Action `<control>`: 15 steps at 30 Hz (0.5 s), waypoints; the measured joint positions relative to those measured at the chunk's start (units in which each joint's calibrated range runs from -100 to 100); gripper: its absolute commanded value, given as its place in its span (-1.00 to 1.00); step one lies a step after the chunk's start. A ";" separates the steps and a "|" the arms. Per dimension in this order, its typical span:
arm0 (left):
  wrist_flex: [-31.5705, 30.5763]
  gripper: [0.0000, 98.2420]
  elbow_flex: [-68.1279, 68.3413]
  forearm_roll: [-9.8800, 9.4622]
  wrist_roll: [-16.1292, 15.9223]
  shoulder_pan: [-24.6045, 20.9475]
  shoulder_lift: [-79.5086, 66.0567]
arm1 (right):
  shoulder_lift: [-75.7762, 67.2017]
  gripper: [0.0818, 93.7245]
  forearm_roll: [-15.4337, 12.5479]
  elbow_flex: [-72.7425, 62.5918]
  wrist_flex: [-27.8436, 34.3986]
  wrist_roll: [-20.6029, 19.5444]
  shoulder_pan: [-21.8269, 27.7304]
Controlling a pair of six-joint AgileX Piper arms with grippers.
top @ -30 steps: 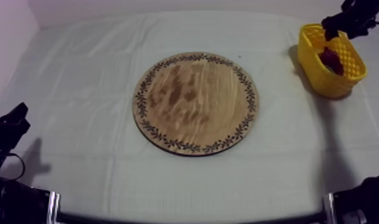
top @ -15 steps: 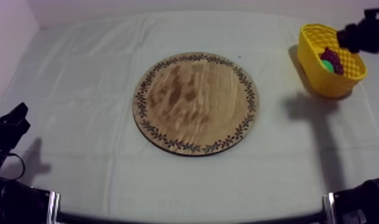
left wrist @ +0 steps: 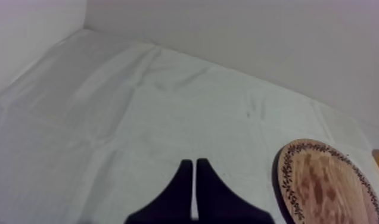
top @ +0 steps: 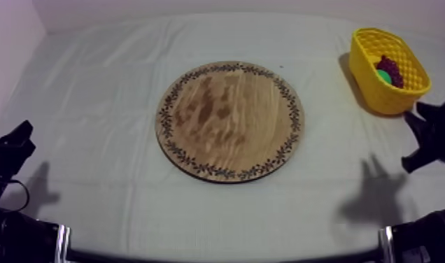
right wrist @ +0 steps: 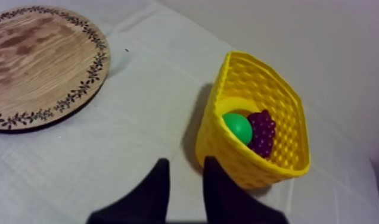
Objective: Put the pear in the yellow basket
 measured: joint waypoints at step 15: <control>0.00 -1.00 0.00 0.00 0.00 0.00 0.00 | -13.20 -0.98 4.47 4.69 6.56 -7.89 -2.13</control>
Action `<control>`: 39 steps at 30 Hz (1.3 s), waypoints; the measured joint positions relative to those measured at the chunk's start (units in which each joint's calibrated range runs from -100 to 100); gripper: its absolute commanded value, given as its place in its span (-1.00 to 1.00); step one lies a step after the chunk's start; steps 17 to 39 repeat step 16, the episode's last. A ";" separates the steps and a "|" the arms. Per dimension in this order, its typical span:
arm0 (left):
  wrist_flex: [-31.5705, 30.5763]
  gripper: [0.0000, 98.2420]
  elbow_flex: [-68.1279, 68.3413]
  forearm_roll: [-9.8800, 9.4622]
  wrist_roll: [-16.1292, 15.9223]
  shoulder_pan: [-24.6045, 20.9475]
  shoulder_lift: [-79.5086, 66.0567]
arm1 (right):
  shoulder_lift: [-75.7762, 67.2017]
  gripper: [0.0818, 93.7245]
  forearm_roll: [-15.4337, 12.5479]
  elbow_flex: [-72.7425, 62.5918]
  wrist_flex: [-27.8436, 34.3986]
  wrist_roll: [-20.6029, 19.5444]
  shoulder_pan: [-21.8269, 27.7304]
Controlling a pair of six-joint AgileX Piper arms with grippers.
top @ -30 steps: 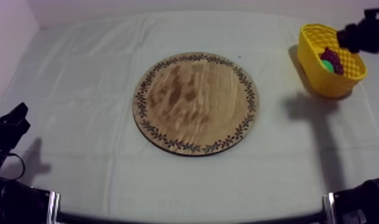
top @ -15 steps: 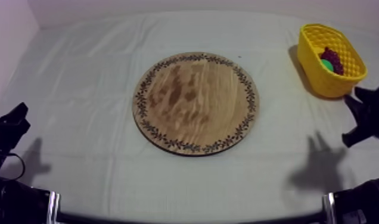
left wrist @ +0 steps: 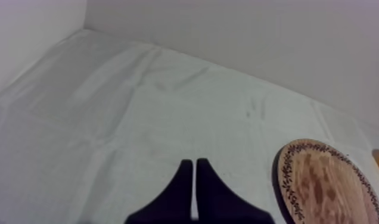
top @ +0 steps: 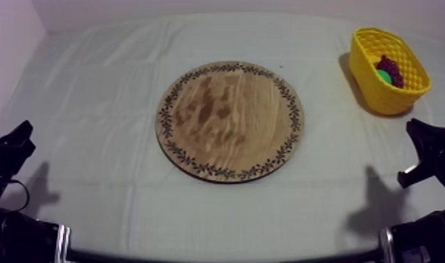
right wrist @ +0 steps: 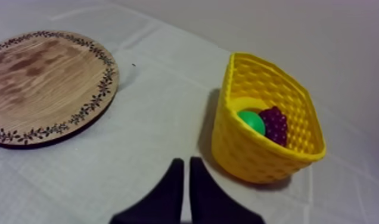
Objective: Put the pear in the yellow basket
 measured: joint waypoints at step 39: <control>0.00 -1.00 0.00 0.00 0.00 0.00 0.00 | -0.06 -0.99 0.40 0.00 0.42 -4.00 -0.05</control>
